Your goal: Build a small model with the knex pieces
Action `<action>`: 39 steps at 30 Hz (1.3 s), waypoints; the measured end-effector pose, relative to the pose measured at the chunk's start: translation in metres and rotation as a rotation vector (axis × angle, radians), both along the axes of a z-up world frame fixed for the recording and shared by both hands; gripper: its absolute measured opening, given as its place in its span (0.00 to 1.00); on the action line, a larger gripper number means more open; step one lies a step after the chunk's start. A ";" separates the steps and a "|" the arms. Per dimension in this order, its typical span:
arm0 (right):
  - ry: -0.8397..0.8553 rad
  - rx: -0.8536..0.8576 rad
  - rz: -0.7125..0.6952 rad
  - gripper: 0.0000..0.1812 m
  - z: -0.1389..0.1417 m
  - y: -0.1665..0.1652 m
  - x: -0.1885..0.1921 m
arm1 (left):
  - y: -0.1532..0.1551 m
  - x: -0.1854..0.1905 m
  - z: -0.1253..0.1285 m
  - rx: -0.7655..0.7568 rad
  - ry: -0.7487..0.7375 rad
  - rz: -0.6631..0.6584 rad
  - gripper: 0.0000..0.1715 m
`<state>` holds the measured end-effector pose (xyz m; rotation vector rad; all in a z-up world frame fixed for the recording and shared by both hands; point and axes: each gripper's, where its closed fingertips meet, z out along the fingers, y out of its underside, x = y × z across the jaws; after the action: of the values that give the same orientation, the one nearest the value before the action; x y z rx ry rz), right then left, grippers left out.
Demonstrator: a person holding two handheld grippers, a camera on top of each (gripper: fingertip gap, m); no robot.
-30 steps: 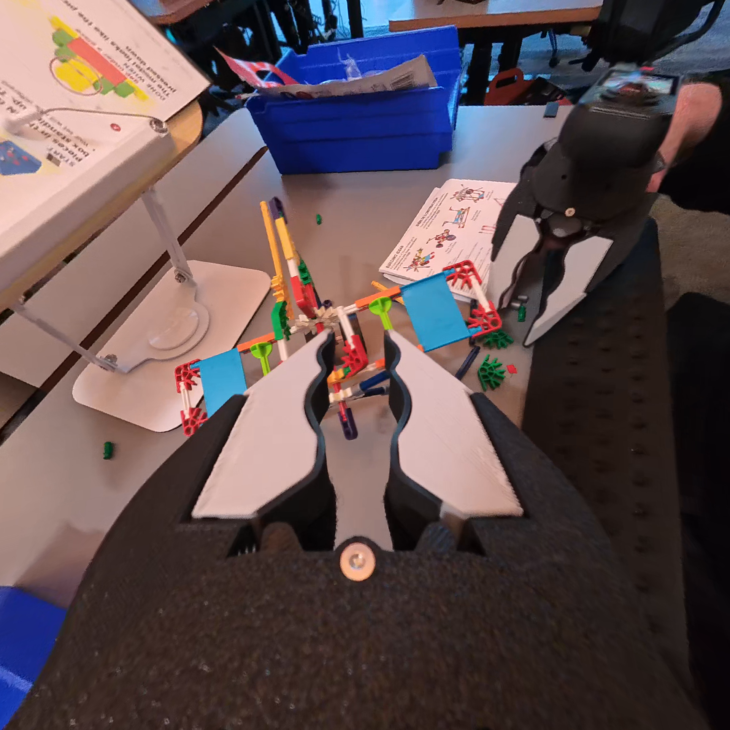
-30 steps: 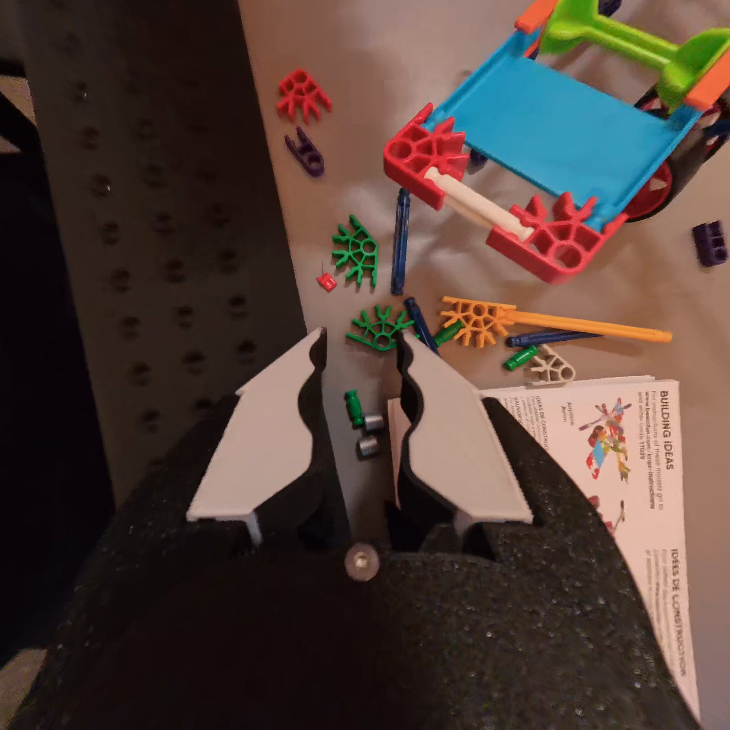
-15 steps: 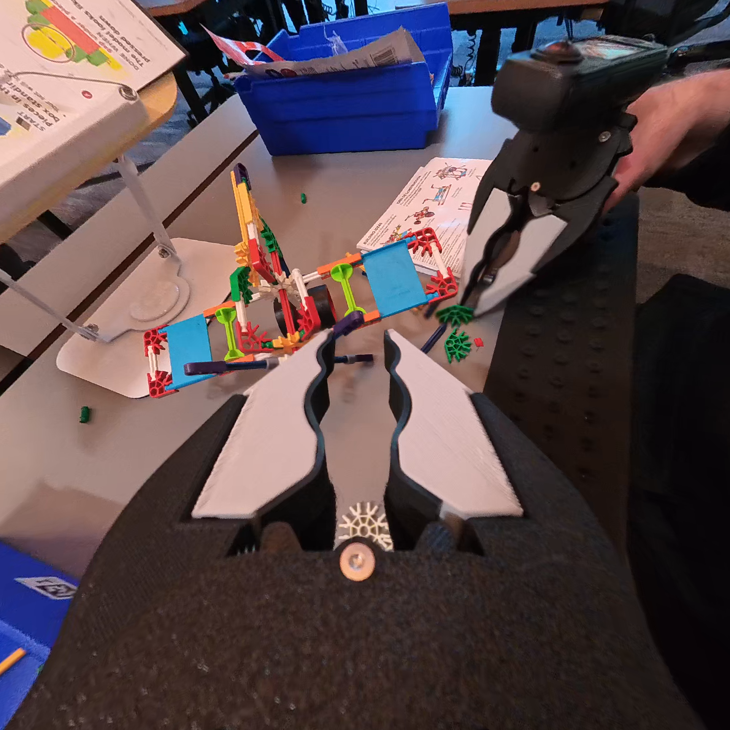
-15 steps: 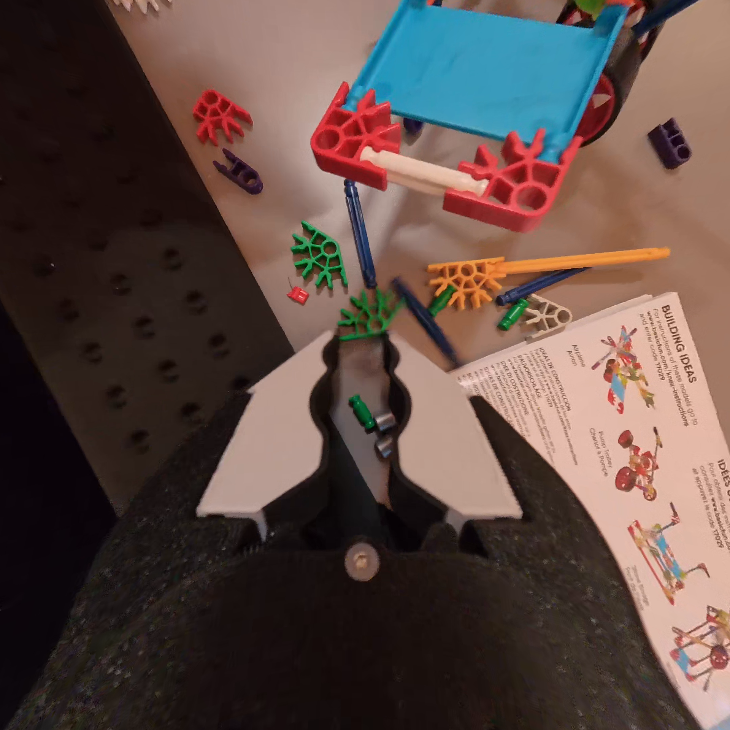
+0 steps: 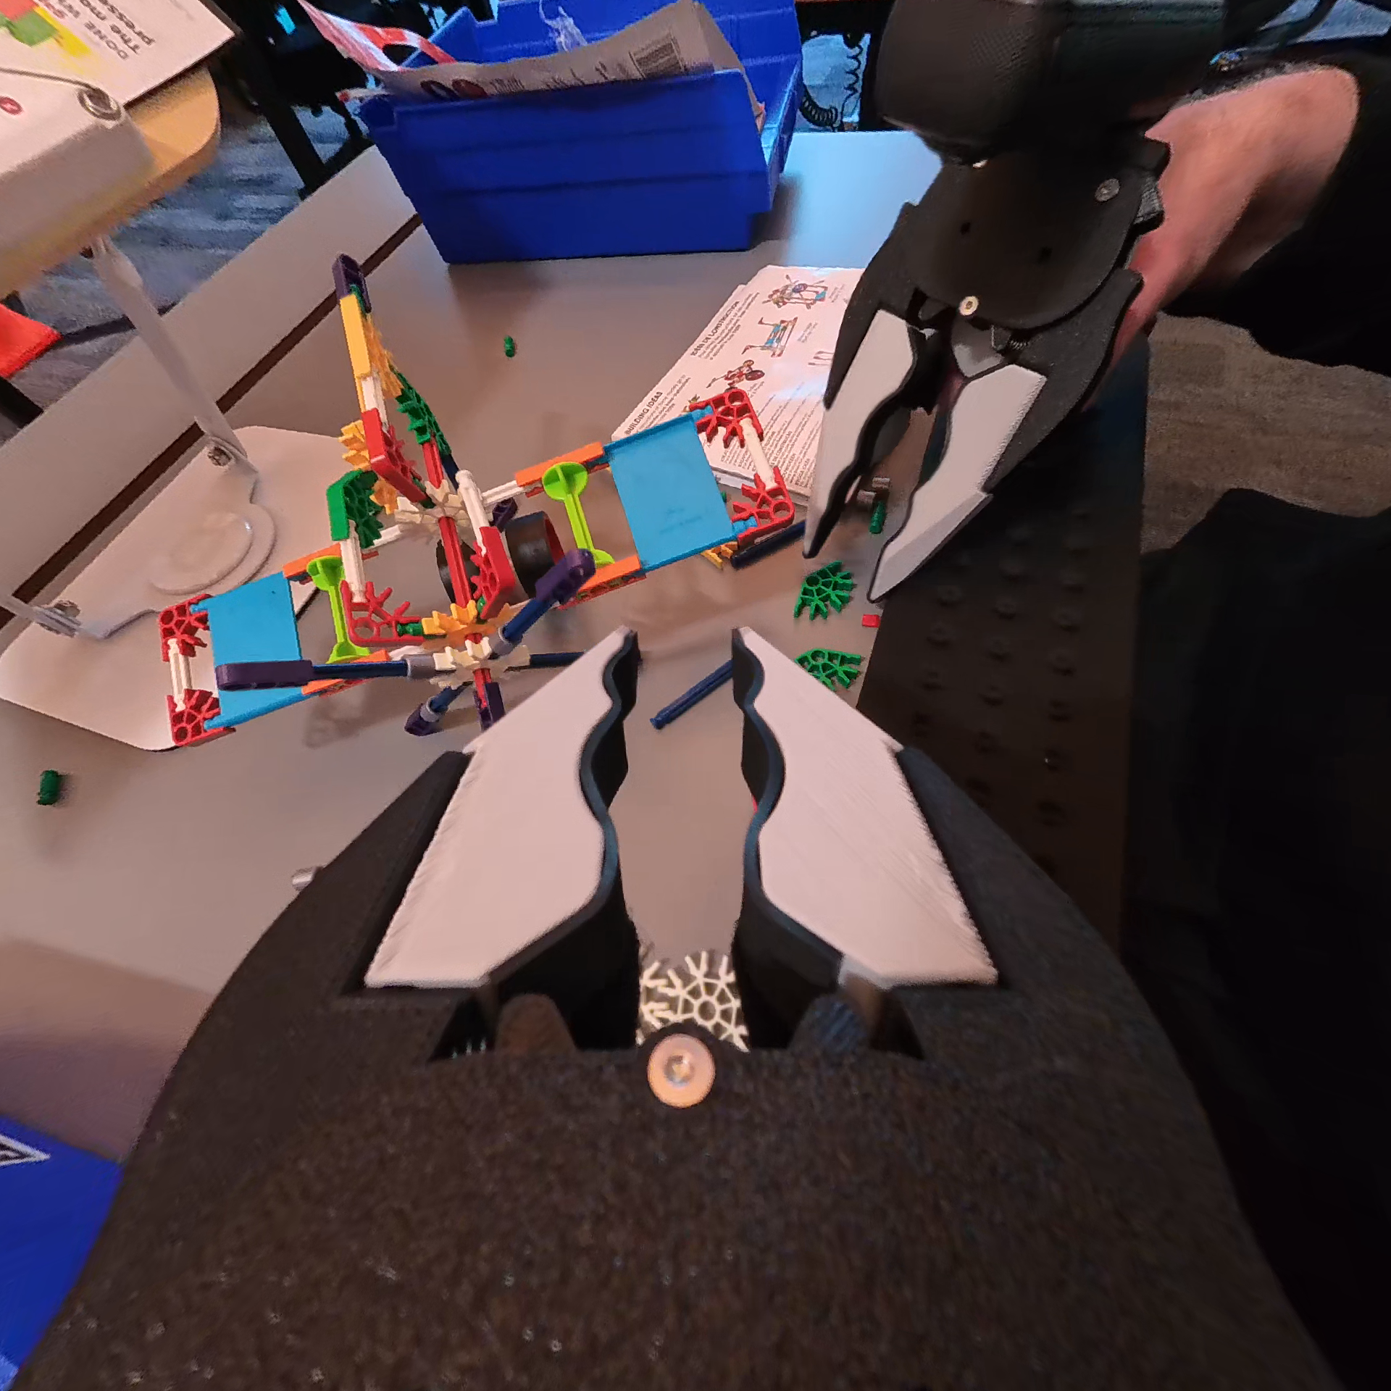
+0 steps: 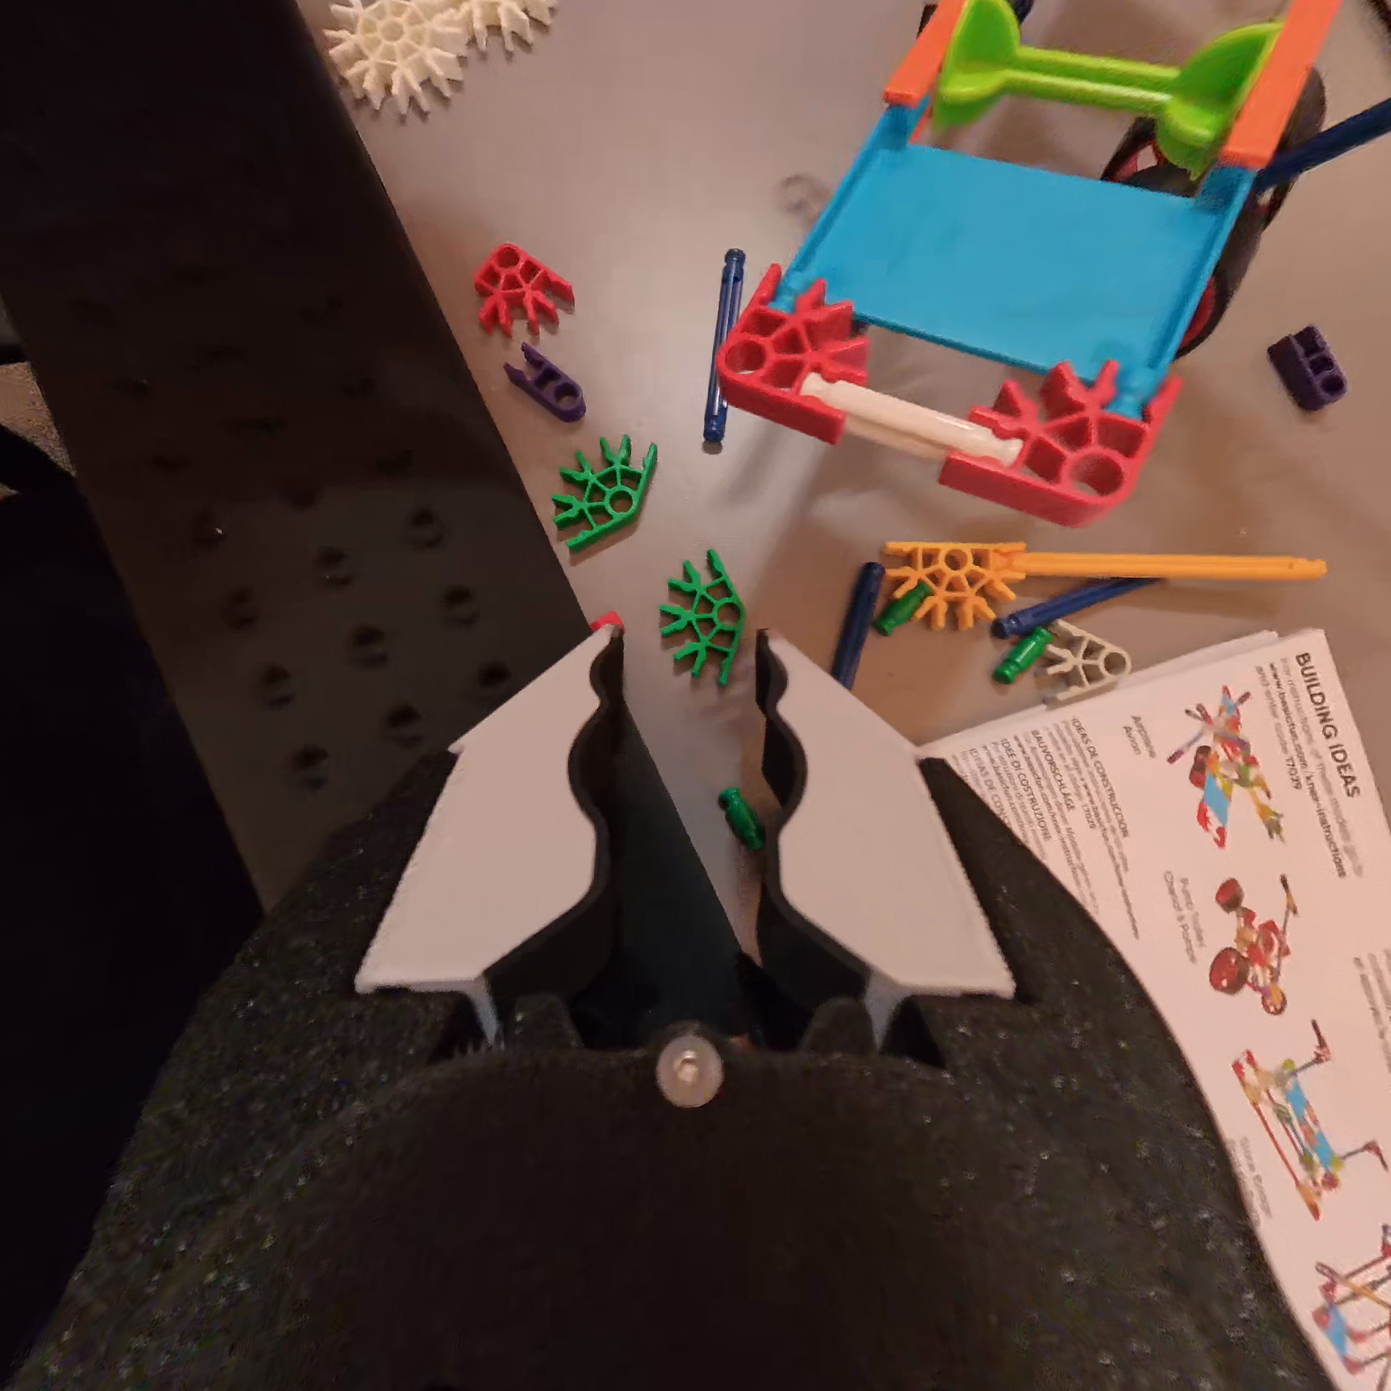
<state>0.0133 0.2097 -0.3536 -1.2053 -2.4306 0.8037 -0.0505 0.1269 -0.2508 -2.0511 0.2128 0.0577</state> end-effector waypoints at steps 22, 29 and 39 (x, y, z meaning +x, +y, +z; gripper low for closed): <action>0.383 0.137 0.200 0.13 0.102 0.042 -0.002 | 0.042 -0.036 0.018 0.014 -0.033 0.077 0.19; 0.578 0.378 0.405 0.13 0.129 0.033 -0.070 | 0.068 -0.055 0.002 -0.107 -0.129 0.062 0.21; 0.700 0.416 0.569 0.13 0.108 0.018 -0.110 | 0.079 -0.066 -0.027 -0.244 -0.107 0.068 0.12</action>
<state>-0.0963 0.2281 -0.2453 -0.0329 -2.1582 0.6517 -0.1168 0.2059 -0.2782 -2.2974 0.0858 -0.0381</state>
